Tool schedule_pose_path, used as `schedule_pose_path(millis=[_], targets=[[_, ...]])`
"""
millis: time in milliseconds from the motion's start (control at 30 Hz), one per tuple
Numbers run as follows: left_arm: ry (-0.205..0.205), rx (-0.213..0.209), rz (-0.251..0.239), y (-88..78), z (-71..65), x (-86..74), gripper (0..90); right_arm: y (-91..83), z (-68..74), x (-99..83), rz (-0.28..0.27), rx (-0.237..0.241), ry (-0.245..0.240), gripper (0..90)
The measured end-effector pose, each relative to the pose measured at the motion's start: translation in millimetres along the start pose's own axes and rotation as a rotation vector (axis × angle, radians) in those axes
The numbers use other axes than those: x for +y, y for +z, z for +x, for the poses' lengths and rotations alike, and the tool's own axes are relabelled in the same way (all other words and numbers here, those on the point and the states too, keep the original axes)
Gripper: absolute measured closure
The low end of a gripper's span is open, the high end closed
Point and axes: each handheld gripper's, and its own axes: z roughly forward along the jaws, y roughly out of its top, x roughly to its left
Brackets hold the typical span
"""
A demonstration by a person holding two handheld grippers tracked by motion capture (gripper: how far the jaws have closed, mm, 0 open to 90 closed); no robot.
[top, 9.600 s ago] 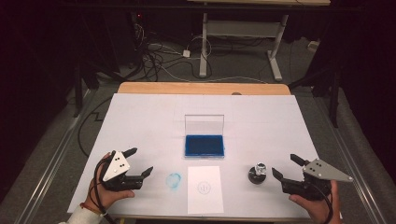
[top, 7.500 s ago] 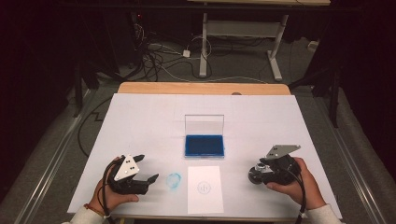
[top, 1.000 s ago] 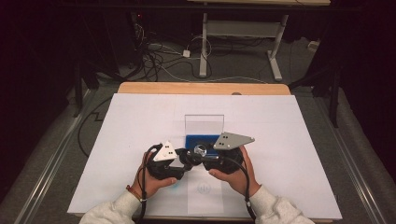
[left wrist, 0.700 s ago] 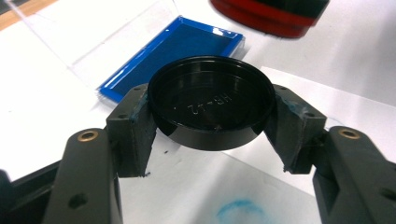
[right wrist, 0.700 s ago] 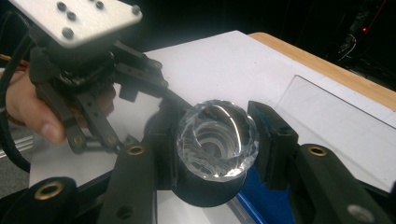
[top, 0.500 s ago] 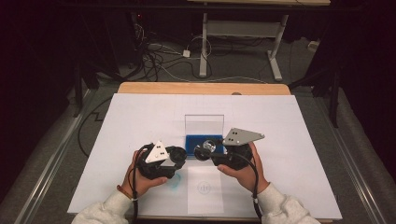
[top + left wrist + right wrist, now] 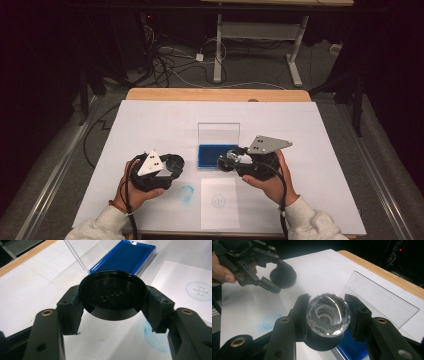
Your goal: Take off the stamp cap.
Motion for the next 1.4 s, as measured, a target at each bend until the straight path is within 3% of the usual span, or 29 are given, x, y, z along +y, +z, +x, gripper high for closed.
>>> schedule_pose_path(millis=[367, 900, 1167, 1400], targets=[[-0.033, 0.036, 0.019, -17.6, 3.3, -24.8, 37.0, -5.2, -5.1, -1.7, 0.025, -0.034, -0.023, 57.5], [-0.067, 0.059, 0.035, -41.3, 1.5, -51.3, 37.0, -2.4, -12.7, -2.1, 0.040, -0.060, -0.003, 57.5], [-0.069, 0.052, 0.039, -38.7, -0.7, -50.6, 36.9, 3.6, -16.8, 19.3, 0.033, -0.080, -0.019, 57.5], [-0.078, 0.048, 0.028, -39.4, 0.4, -49.8, 37.0, 22.5, -17.1, 45.6, 0.077, -0.078, -0.062, 57.5]])
